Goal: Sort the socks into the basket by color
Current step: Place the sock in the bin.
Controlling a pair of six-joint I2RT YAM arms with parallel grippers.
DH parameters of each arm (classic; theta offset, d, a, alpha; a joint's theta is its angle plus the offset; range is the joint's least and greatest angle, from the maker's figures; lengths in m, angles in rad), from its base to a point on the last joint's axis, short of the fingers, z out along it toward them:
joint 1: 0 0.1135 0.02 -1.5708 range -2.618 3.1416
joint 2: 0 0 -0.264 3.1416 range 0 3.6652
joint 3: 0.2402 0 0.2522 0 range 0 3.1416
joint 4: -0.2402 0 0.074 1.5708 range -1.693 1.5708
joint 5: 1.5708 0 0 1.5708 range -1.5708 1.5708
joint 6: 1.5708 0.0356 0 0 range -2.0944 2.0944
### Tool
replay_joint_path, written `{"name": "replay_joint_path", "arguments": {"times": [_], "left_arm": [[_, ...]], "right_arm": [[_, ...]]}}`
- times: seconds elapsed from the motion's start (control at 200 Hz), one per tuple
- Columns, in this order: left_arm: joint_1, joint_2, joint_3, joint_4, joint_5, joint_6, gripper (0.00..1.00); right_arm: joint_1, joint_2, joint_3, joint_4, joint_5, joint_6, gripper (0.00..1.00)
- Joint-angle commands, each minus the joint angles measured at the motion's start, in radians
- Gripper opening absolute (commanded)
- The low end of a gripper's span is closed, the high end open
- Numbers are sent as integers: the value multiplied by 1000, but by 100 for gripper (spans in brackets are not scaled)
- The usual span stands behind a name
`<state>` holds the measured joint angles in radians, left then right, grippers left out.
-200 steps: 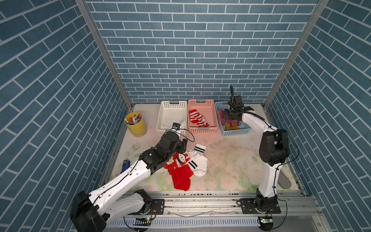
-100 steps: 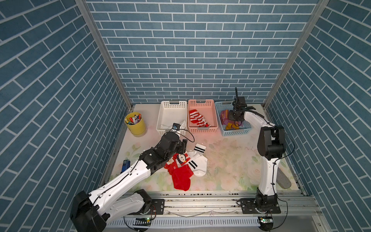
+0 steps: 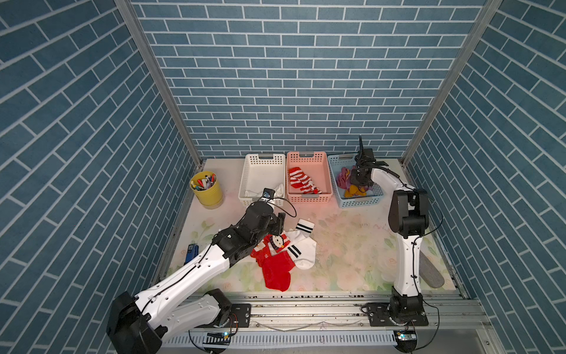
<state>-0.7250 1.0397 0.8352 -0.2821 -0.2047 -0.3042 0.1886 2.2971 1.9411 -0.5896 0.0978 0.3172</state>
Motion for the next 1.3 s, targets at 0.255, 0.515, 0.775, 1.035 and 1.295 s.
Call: {"name": "replay_joint_path", "arguments": {"times": [0.255, 0.515, 0.775, 1.035, 1.295], "left_arm": [[5, -40, -33, -26, -22, -10, 65], [5, -43, -32, -31, -25, -15, 65], [5, -52, -33, -37, -30, -16, 67], [5, -73, -43, -45, -48, -21, 70], [4, -77, -47, -42, -59, -27, 71]], "right_arm": [[-1, 122, 64, -103, -29, 25, 0], [-1, 151, 98, -121, -67, 23, 0], [-1, 38, 47, -73, -72, 23, 9], [-1, -72, 36, -47, -65, 11, 51], [3, -239, -10, -31, -72, -5, 59]]}}
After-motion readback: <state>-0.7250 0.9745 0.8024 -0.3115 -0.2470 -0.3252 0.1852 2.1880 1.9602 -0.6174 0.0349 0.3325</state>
